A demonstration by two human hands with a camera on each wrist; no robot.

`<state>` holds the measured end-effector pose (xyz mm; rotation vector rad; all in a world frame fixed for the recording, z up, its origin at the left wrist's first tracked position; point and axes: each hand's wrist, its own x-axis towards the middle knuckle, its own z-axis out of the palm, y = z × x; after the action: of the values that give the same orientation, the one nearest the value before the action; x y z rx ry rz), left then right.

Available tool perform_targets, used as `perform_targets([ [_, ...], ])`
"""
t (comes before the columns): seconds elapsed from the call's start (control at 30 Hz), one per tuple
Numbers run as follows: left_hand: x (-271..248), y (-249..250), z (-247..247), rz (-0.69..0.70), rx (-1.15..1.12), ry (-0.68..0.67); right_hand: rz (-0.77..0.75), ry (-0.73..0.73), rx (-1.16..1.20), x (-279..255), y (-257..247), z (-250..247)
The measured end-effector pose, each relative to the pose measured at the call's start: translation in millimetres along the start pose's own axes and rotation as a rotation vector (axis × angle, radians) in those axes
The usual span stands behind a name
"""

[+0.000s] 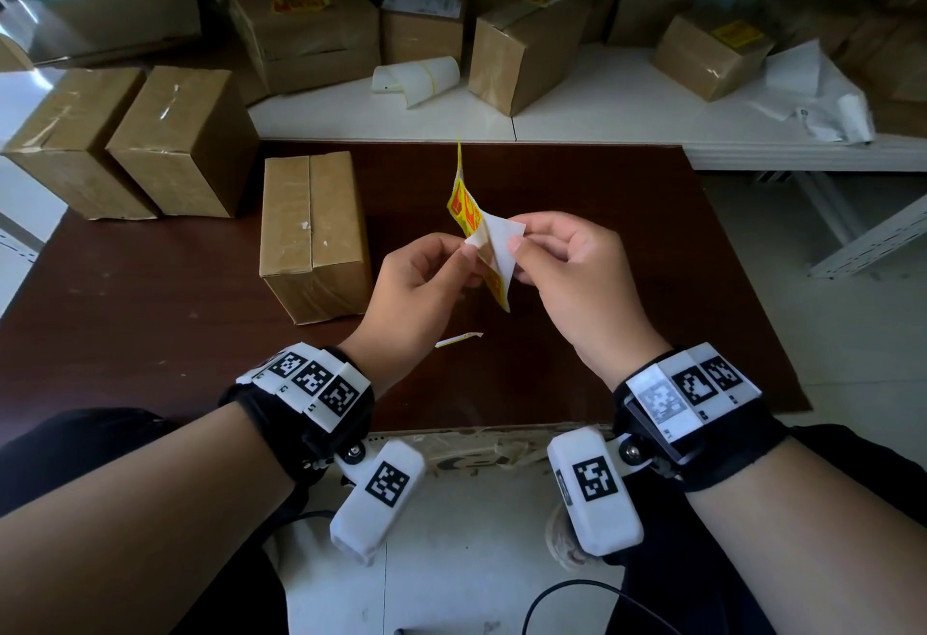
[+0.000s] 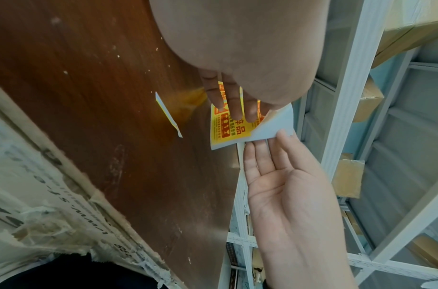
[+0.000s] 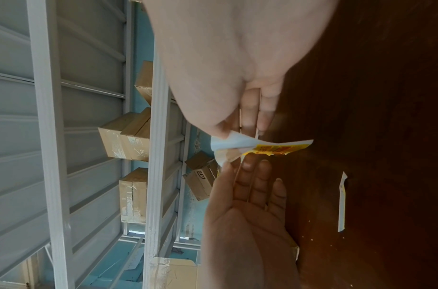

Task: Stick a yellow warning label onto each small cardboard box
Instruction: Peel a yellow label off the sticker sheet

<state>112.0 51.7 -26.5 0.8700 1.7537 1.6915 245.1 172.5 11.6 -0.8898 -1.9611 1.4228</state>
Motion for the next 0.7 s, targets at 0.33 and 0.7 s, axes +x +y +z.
perform_targets([
  [0.33, 2.0, 2.2, 1.4, -0.02, -0.126, 0.05, -0.028, -0.184, -0.031, -4.2, 2.0, 4.7],
  [0.7, 4.7, 1.9, -0.8, -0.037, -0.145, 0.069, -0.012, -0.099, -0.064, -2.2, 2.8, 0.7],
])
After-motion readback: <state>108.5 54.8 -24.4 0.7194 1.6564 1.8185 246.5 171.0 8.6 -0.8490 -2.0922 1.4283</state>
